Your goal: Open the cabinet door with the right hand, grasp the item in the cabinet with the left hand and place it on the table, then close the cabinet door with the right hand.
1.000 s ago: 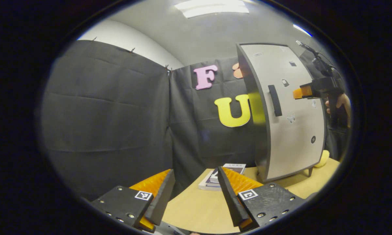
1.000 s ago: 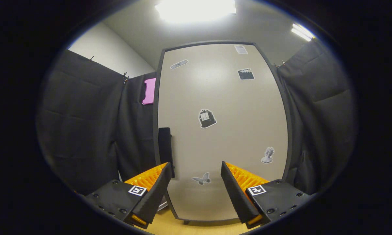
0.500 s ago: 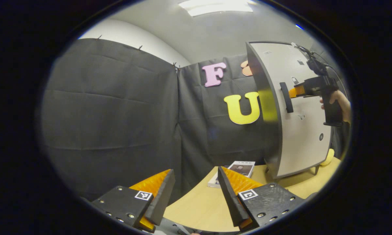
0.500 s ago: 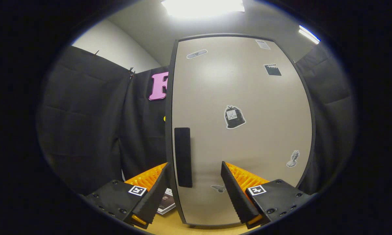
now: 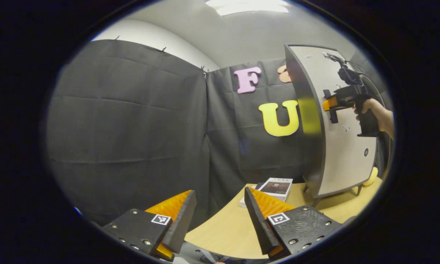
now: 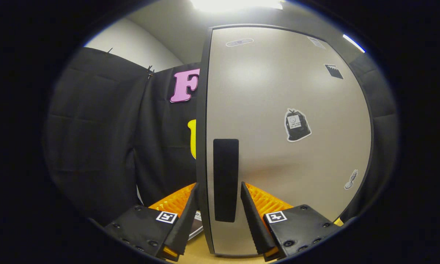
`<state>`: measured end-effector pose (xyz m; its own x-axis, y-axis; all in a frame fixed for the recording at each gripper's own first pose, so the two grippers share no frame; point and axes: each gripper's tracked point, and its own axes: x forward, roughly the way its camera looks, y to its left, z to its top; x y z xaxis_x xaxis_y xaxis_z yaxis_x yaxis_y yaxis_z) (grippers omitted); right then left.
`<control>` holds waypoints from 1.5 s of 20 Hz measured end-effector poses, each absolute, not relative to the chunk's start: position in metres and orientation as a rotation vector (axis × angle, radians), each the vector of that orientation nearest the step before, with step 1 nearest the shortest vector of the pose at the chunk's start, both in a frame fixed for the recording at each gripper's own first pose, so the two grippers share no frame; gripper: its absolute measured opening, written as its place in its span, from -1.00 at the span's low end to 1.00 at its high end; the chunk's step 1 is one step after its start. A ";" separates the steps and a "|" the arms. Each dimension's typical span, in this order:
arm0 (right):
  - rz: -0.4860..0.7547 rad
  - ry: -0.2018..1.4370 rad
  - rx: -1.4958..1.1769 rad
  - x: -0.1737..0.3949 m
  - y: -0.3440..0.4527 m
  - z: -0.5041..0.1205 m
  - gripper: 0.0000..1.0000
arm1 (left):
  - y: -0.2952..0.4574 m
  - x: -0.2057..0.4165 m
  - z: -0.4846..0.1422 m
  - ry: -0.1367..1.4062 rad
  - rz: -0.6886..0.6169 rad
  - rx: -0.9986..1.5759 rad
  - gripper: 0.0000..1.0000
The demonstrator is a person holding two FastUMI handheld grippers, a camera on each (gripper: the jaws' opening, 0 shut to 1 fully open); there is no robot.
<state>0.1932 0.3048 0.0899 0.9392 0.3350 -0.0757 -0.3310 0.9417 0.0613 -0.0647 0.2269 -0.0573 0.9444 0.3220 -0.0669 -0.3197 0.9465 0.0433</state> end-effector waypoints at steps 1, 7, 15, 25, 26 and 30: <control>0.342 0.108 0.053 0.196 0.307 0.087 0.46 | 0.227 -0.064 -0.058 0.075 0.329 0.029 0.60; 0.299 0.146 0.033 0.201 0.298 0.083 -0.37 | 0.239 -0.063 -0.063 0.074 0.327 0.017 0.61; 0.372 0.165 0.046 0.180 0.292 0.085 -0.60 | 0.222 -0.052 -0.058 0.047 0.277 0.005 0.60; 0.480 0.171 0.041 0.153 0.275 0.088 -0.61 | 0.168 -0.032 -0.046 0.021 0.163 -0.006 0.60; 0.490 0.174 0.042 0.150 0.274 0.089 -0.61 | 0.162 -0.030 -0.044 0.016 0.151 -0.004 0.59; 0.528 0.187 0.046 0.133 0.265 0.094 -0.61 | 0.136 -0.022 -0.037 0.003 0.106 0.000 0.59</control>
<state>0.1334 0.2645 0.0940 0.8475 0.5045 -0.1651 -0.4962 0.8634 0.0915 -0.0221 0.1359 -0.0371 0.9944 0.1058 -0.0032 -0.1058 0.9944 -0.0001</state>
